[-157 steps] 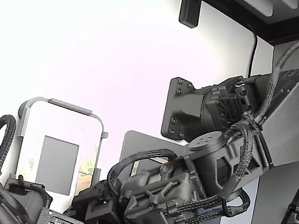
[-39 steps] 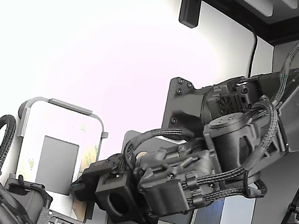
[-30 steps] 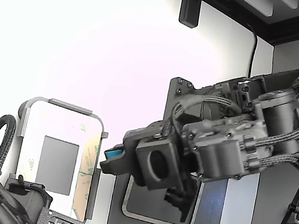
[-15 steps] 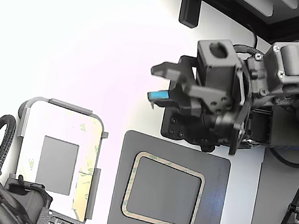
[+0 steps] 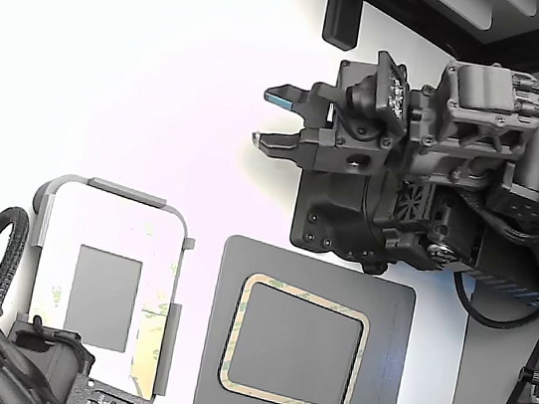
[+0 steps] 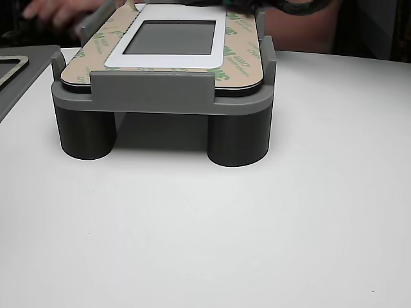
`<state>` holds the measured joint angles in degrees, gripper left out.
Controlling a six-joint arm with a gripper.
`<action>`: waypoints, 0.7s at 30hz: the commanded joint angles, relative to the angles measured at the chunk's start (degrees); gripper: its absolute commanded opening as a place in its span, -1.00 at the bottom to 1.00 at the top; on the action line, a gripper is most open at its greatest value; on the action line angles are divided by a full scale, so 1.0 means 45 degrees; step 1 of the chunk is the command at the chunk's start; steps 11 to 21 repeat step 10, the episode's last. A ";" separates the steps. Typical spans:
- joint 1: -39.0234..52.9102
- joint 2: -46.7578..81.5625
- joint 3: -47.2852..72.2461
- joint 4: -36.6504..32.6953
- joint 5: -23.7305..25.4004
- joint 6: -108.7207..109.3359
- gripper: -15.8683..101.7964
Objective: Peel off protective film from adhesive tape.
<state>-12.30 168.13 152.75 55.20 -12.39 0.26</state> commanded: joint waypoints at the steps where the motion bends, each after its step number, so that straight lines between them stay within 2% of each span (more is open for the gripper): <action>1: -0.0117 0.0273 -0.0313 -0.0078 0.0312 0.0078 0.97; 4: -0.0117 0.0273 -0.0313 -0.0098 0.0781 0.0391 0.97; 21: -0.0117 0.0273 -0.0313 -0.0098 0.0801 0.0410 0.97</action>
